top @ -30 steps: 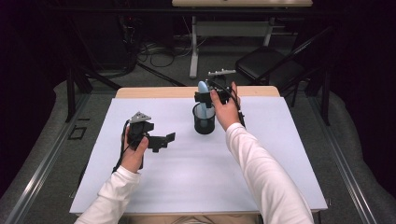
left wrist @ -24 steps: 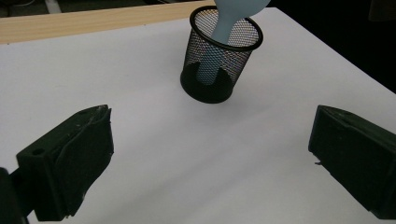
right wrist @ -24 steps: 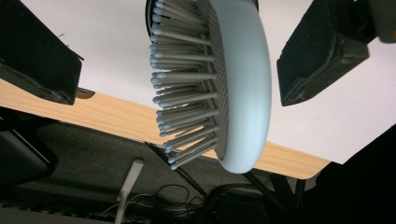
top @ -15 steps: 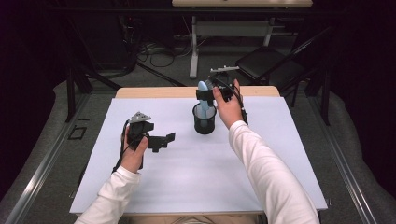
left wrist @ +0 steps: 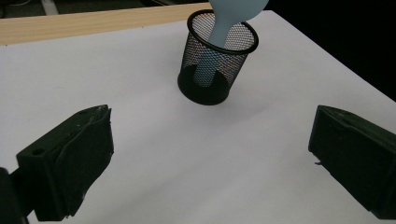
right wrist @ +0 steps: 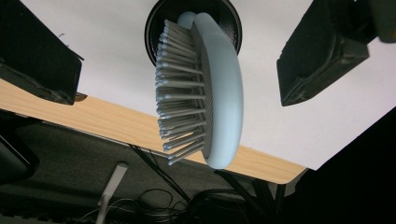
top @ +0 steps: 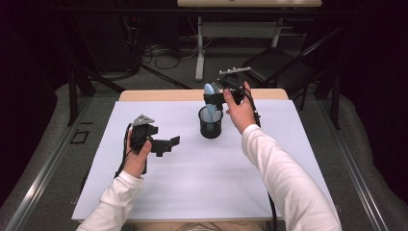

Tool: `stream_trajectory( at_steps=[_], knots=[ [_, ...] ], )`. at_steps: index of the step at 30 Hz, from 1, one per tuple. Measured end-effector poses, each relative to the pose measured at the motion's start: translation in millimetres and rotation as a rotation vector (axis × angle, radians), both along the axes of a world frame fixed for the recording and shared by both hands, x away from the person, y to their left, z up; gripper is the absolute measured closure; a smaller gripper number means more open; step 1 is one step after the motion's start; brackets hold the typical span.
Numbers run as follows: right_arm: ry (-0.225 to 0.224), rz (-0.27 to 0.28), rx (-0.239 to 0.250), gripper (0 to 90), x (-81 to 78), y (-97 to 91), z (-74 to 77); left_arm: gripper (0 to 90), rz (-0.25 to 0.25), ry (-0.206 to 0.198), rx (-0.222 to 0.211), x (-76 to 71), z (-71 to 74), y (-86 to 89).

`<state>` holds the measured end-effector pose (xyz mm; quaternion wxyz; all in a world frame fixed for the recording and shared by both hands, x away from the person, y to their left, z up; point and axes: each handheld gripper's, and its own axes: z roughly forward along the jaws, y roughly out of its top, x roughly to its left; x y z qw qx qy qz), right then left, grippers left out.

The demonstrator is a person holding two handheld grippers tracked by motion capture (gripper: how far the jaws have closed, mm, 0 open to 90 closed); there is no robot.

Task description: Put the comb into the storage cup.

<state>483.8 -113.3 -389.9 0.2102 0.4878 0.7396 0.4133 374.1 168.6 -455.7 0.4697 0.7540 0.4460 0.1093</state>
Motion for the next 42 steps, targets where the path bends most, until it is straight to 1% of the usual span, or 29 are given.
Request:
stream_trajectory(
  at_steps=[2,3,6,10,14,15,17,20,23,30,36,40,42],
  knots=[
    [0.001,0.008,-0.004,0.0,-2.0,-1.4,1.3,0.2,0.002,0.004,-0.008,0.8,0.5,0.6],
    [0.001,0.016,-0.010,0.0,-3.4,-2.2,1.6,0.2,-0.004,0.004,-0.002,1.5,1.0,1.0],
    [0.002,0.035,-0.022,0.0,-7.1,-3.1,2.2,0.2,-0.006,0.009,-0.007,2.6,1.8,1.3],
    [0.016,0.052,-0.021,0.0,-12.4,-6.1,3.1,0.2,-0.013,0.017,-0.002,4.4,2.3,3.2],
    [0.017,0.069,-0.028,0.0,-16.7,-8.8,2.6,0.2,-0.009,0.023,-0.006,5.3,1.9,4.6],
    [0.021,0.069,-0.023,0.0,-17.7,-9.1,2.4,0.2,-0.008,0.021,-0.008,5.3,1.8,4.6],
    [0.026,0.070,-0.026,0.0,-19.8,-10.4,1.7,0.2,-0.014,0.022,-0.004,5.5,1.8,5.0],
    [0.032,0.073,-0.028,0.0,-22.5,-10.8,0.3,0.2,-0.010,0.023,-0.002,5.2,2.0,5.5],
    [0.034,0.085,-0.027,0.0,-25.3,-9.8,-0.6,0.2,-0.011,0.024,-0.006,5.0,2.6,6.5],
    [0.038,0.101,-0.033,0.0,-31.4,-6.2,-3.9,0.3,-0.020,0.026,0.009,4.4,3.9,8.5],
    [0.044,0.099,-0.031,0.0,-36.2,-5.6,-5.5,0.3,-0.007,0.020,-0.004,4.1,6.6,10.7],
    [0.048,0.092,-0.024,0.0,-38.8,-7.0,-5.2,0.3,-0.002,0.014,-0.004,3.5,8.1,12.6],
    [0.046,0.097,-0.030,0.0,-39.8,-7.4,-5.5,0.3,0.003,0.013,-0.004,3.0,8.4,14.1]
  ],
)
